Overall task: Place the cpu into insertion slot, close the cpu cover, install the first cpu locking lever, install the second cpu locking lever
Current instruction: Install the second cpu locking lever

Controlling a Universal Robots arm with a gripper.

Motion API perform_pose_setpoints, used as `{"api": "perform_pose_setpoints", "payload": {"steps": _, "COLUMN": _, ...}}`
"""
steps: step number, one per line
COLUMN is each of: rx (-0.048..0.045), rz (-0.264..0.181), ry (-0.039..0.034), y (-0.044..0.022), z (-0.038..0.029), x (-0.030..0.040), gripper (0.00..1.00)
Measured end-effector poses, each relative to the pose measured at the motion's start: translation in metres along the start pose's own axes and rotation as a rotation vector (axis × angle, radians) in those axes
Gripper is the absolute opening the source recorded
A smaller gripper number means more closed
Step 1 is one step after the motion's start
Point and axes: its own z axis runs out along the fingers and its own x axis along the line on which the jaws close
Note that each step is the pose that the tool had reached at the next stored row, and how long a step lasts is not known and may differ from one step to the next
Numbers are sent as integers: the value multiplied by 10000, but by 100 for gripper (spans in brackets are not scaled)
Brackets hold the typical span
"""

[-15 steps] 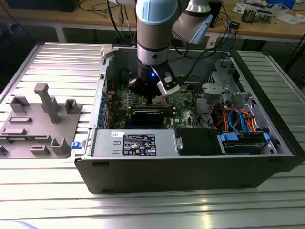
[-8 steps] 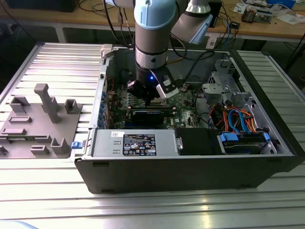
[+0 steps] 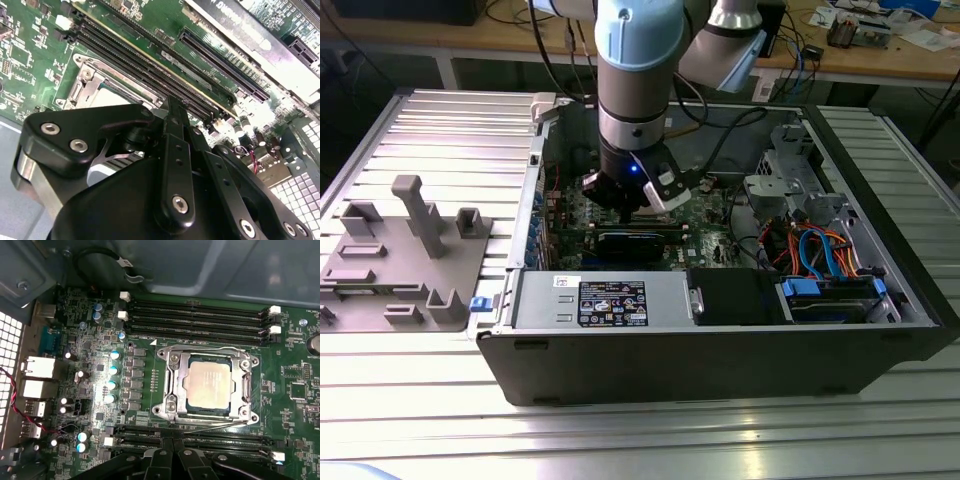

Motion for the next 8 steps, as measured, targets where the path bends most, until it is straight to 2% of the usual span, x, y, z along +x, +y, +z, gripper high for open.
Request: {"api": "perform_pose_setpoints", "payload": {"steps": 8, "rx": -8, "rz": -6, "ry": 0, "y": 0, "z": 2, "x": 2, "gripper": 11}}
